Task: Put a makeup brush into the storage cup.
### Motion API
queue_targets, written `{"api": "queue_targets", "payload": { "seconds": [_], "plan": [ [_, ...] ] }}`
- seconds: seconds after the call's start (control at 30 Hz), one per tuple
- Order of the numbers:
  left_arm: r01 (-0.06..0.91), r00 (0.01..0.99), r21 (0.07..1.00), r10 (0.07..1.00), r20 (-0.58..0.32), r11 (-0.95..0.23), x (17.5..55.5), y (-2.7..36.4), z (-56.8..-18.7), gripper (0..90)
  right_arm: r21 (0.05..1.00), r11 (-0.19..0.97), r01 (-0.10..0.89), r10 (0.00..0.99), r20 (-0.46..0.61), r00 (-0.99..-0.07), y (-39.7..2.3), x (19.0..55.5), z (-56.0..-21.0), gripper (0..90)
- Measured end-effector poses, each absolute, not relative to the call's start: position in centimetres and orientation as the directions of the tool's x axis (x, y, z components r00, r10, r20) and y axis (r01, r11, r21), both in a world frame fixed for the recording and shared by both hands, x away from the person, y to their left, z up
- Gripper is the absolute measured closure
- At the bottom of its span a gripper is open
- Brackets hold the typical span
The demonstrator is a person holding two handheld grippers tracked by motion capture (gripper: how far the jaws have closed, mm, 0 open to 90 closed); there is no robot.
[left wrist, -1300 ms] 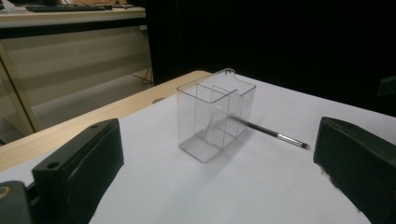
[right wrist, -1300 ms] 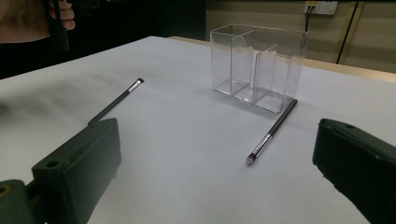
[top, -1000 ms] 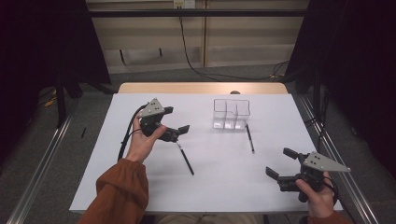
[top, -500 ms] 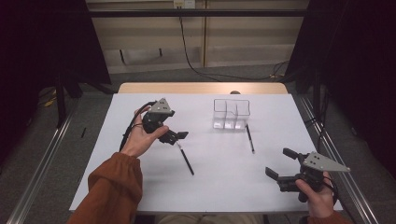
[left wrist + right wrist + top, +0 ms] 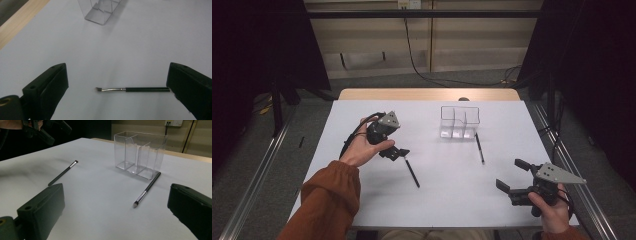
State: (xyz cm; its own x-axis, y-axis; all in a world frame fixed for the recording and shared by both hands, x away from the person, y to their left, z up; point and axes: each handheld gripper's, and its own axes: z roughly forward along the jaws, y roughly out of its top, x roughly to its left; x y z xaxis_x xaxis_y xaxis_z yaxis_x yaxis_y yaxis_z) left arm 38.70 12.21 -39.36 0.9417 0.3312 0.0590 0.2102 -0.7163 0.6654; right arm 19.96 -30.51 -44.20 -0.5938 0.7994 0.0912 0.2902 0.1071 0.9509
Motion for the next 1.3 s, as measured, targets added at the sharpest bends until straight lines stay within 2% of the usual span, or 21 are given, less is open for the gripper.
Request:
{"api": "queue_targets", "payload": {
  "seconds": [0.37, 0.63, 0.93, 1.07, 1.2, 1.3],
  "plan": [
    [0.152, 0.971, 0.609, 0.234, 0.058, -0.778, 39.5, 11.3, -39.8, 3.8, 0.95, 0.11, 0.292, 0.803, 0.088, -0.589, -30.5, 20.0, -44.2, 0.4],
    [0.098, 0.988, 0.543, 0.146, 0.046, -0.834, 39.5, 10.0, -41.6, 4.1, 0.949, 0.111, 0.295, 0.8, 0.09, -0.593, -30.4, 20.0, -44.3, 0.3],
    [0.081, 0.994, 0.505, 0.106, 0.022, -0.86, 39.5, 9.6, -42.6, 4.4, 0.948, 0.116, 0.295, 0.798, 0.088, -0.596, -30.3, 20.0, -44.3, 0.3],
    [0.056, 0.998, 0.486, 0.068, 0.007, -0.872, 39.5, 9.3, -43.2, 7.6, 0.948, 0.114, 0.297, 0.799, 0.09, -0.595, -30.4, 20.0, -44.3, 0.4],
    [0.015, 0.999, 0.447, 0.031, 0.029, -0.894, 39.6, 8.9, -43.7, 8.2, 0.948, 0.114, 0.297, 0.795, 0.092, -0.599, -30.3, 20.0, -44.3, 0.4],
    [0.017, 1.0, 0.425, 0.021, 0.006, -0.905, 39.6, 8.7, -44.2, 9.3, 0.948, 0.106, 0.301, 0.795, 0.101, -0.599, -30.4, 20.0, -44.3, 0.4]
  ]
}}
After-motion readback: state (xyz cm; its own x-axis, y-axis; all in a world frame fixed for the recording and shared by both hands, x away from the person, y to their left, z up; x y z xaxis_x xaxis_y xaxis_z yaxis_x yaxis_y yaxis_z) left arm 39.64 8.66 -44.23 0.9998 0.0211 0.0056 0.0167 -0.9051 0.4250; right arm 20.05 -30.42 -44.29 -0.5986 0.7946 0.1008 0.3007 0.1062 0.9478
